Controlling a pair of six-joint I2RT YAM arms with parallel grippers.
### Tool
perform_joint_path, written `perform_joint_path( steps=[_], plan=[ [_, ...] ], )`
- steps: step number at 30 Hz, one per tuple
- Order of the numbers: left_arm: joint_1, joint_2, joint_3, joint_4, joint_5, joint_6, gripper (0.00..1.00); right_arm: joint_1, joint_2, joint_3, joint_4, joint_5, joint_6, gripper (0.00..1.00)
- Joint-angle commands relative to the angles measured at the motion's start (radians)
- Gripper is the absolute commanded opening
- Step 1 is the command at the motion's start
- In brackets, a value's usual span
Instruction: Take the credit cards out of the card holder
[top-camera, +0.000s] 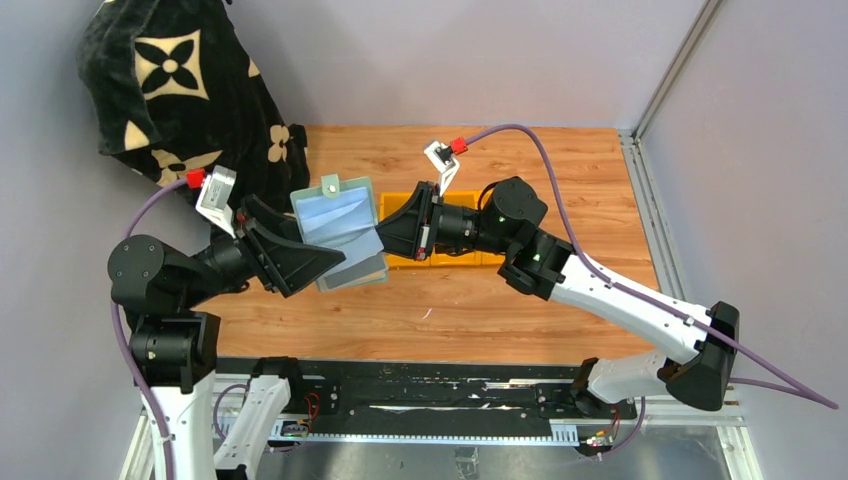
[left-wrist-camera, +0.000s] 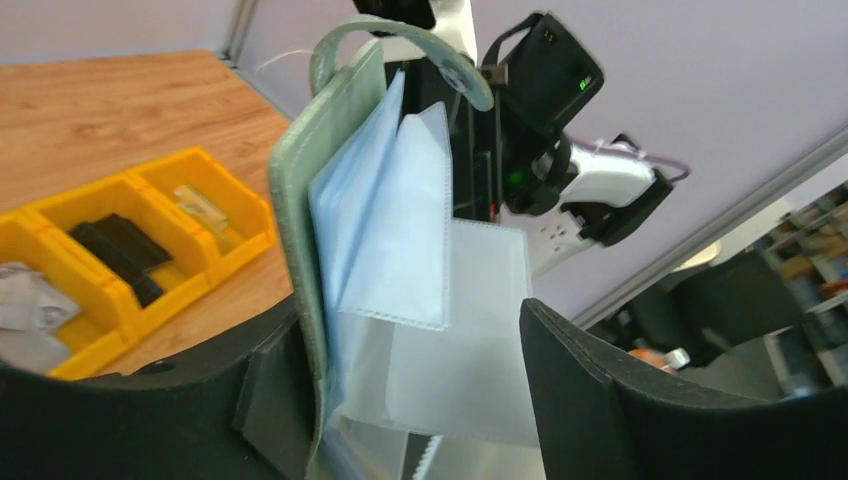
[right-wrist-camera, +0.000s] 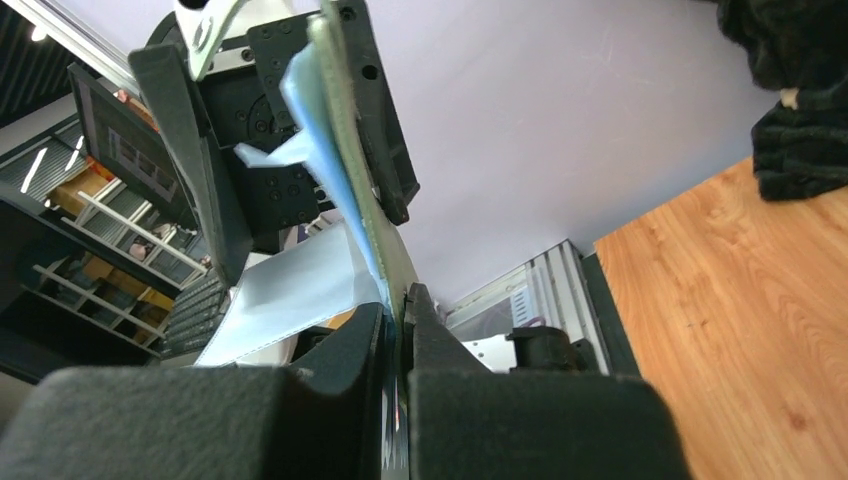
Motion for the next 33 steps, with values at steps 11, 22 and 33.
perform_joint_path(
  steps=[11,22,33],
  plan=[
    [-0.001,-0.075,0.101,-0.305,0.163,0.598,0.61,-0.048,0.020,0.081,-0.136,-0.053,0.119,0.00],
    [-0.001,-0.123,0.085,-0.475,0.105,0.898,0.70,-0.065,0.061,0.148,-0.211,-0.070,0.203,0.00],
    [-0.001,-0.213,-0.048,-0.428,-0.265,1.164,0.81,0.055,0.157,0.481,-0.865,0.360,-0.113,0.00]
  ],
)
